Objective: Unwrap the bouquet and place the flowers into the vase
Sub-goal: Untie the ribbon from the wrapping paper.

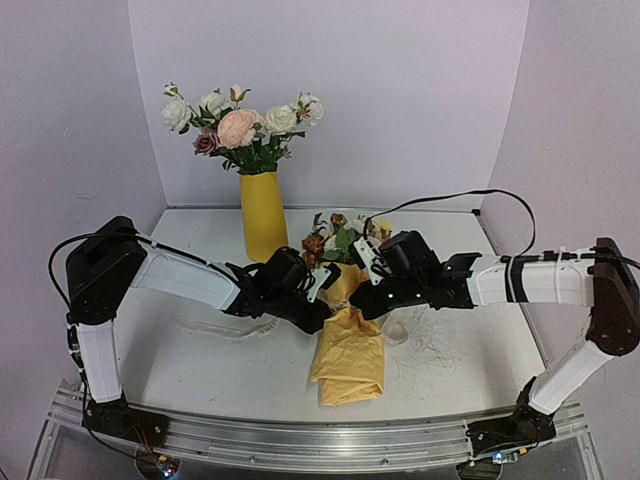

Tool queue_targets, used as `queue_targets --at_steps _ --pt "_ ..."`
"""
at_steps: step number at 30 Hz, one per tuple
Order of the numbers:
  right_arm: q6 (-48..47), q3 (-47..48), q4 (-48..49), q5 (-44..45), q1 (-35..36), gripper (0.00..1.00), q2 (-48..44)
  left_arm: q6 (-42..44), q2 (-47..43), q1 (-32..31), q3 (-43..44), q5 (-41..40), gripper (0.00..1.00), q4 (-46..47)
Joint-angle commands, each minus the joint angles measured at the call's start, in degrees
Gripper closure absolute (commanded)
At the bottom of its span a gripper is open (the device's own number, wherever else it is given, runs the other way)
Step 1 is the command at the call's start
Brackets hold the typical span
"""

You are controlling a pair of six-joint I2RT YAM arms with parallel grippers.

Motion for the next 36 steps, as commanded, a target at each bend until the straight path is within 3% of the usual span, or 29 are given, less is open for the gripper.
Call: queue_targets --at_steps 1,7,13,19,26,36 --pt "1.3 -1.2 3.0 -1.6 0.3 1.00 0.0 -0.1 -5.3 -0.3 -0.1 -2.5 0.86 0.3" --pt "6.1 -4.6 6.1 0.1 0.3 1.00 -1.4 -0.7 -8.6 -0.2 -2.6 -5.6 0.84 -0.5" --pt "9.8 -8.4 11.8 -1.1 0.3 1.00 -0.7 0.4 -9.3 -0.7 -2.5 -4.3 0.75 -0.3" --pt "11.5 -10.6 14.6 -1.1 0.3 1.00 -1.8 2.6 -5.9 -2.7 0.3 -2.7 0.61 -0.3" --pt "16.1 -14.7 16.6 3.8 0.3 1.00 -6.1 4.2 -1.9 -3.4 3.6 -7.2 0.61 -0.3" --pt "17.9 -17.0 20.3 1.2 0.3 1.00 -5.0 5.2 3.3 -4.8 6.9 -9.5 0.49 -1.1"
